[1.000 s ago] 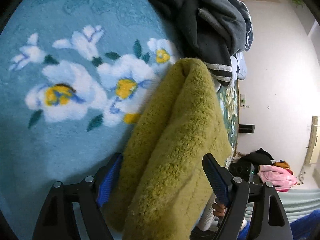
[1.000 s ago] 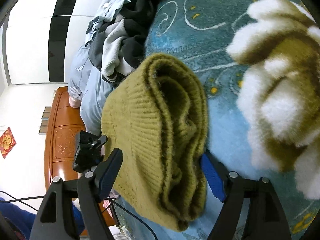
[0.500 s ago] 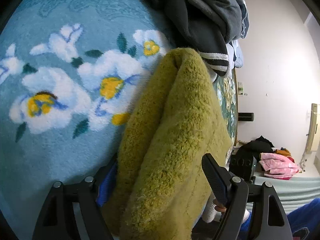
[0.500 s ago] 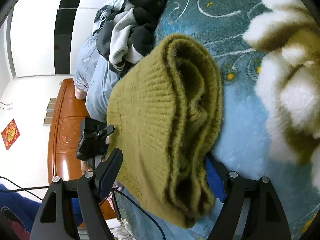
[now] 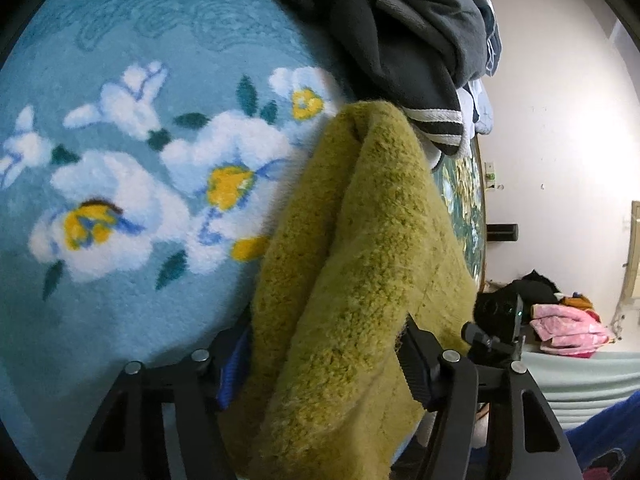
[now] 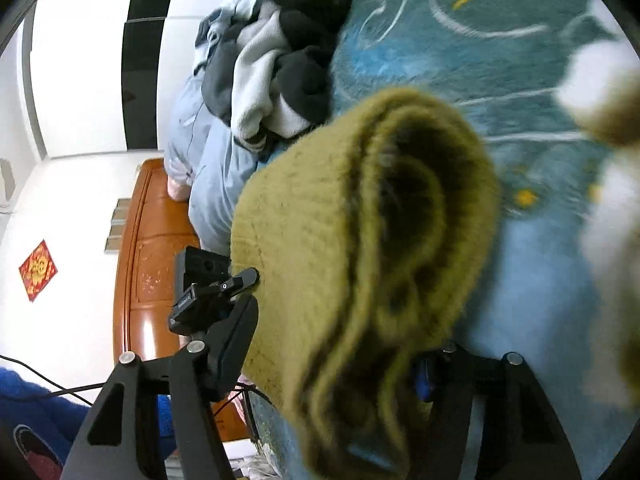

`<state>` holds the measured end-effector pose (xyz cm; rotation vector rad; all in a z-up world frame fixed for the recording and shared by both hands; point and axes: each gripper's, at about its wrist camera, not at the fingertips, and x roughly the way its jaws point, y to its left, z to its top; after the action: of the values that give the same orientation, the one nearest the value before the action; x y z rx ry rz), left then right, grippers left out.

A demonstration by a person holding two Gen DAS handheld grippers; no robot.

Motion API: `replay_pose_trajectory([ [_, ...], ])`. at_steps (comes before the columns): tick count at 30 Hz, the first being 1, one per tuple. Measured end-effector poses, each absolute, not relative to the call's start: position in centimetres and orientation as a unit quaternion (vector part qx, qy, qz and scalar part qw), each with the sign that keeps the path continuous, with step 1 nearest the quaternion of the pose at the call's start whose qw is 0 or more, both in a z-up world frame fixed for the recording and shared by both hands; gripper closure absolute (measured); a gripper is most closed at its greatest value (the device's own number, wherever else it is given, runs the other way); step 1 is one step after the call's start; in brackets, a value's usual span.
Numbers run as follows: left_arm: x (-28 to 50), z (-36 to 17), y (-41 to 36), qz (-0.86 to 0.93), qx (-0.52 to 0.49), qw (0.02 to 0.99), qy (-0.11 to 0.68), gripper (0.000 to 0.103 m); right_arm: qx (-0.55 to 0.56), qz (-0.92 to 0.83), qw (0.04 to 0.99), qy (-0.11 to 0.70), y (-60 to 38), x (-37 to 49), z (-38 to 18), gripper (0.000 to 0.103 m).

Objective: Fold clothes
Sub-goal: 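Lift the folded sweater off the blanket with both grippers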

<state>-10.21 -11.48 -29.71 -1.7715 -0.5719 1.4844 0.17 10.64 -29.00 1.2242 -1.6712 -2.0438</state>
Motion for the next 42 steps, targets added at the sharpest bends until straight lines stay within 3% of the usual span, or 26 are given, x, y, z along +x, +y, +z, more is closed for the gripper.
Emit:
replay_pose_trajectory([
  [11,-10.2,-30.2,-11.8,0.576,-0.7,0.354,-0.231,0.036,0.474,-0.716,0.006,-0.512,11.6,5.2,-27.3,0.035],
  [16,-10.2,-30.2,-11.7,0.576,-0.705,0.346,-0.226,0.036,0.473,-0.705,0.024,-0.527,11.1,3.9,-28.1,0.027],
  [25,-10.7,-30.3,-12.4,0.569,-0.71,0.346,-0.229,0.036,0.433,-0.694,0.093,-0.567,11.1,2.0,-29.0,0.027],
  [28,-10.6,-30.3,-12.4,0.572,-0.708,0.344,-0.232,0.036,0.427,-0.689,0.095,-0.578,11.1,1.7,-29.4,0.041],
  [30,-10.5,-30.1,-12.3,0.576,-0.707,0.344,-0.225,0.036,0.426,-0.683,0.088,-0.586,11.3,1.8,-29.8,0.056],
  [37,-10.0,-29.5,-11.5,0.591,-0.707,0.338,-0.192,0.046,0.428,-0.665,0.06,-0.609,11.5,1.8,-30.3,0.061],
  [41,-9.7,-29.0,-11.6,0.599,-0.702,0.332,-0.194,0.067,0.442,-0.662,0.05,-0.603,11.1,1.4,-29.0,0.065],
  [42,-9.6,-28.7,-11.7,0.602,-0.7,0.332,-0.192,0.068,0.445,-0.662,0.048,-0.601,11.0,1.4,-28.6,0.065],
])
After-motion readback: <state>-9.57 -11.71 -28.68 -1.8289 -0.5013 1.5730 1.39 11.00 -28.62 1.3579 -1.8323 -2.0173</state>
